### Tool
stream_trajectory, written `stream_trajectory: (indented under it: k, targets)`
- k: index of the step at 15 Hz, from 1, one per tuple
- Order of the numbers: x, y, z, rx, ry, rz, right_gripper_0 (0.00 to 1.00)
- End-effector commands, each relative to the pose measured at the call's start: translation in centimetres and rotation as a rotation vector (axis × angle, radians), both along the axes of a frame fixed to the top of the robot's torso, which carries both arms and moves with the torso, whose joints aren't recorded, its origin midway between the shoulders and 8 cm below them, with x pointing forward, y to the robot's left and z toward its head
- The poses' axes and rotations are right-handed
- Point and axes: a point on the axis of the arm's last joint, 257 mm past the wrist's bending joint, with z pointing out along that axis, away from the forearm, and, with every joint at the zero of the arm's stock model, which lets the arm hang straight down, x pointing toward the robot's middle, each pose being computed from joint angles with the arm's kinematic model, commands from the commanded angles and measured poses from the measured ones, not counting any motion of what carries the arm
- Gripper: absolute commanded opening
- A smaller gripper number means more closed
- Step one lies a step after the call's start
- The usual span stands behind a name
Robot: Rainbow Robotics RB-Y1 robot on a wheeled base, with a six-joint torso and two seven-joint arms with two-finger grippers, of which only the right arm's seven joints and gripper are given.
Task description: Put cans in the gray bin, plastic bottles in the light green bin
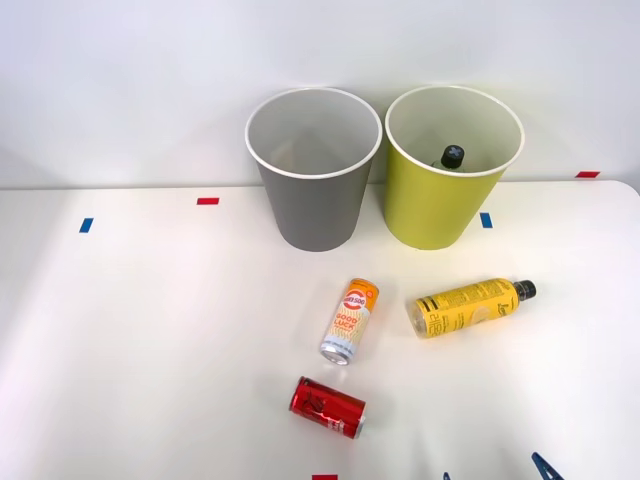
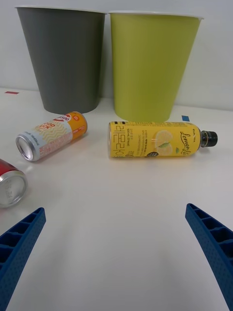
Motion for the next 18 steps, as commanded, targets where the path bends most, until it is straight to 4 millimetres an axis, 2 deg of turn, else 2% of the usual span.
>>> stream_trajectory:
  k: [1,18]
  targets:
    - [0.00,0.00,0.00,0.000,0.000,0.000,1.00]
    - [0.00,0.00,0.00,0.000,0.000,0.000,1.00]
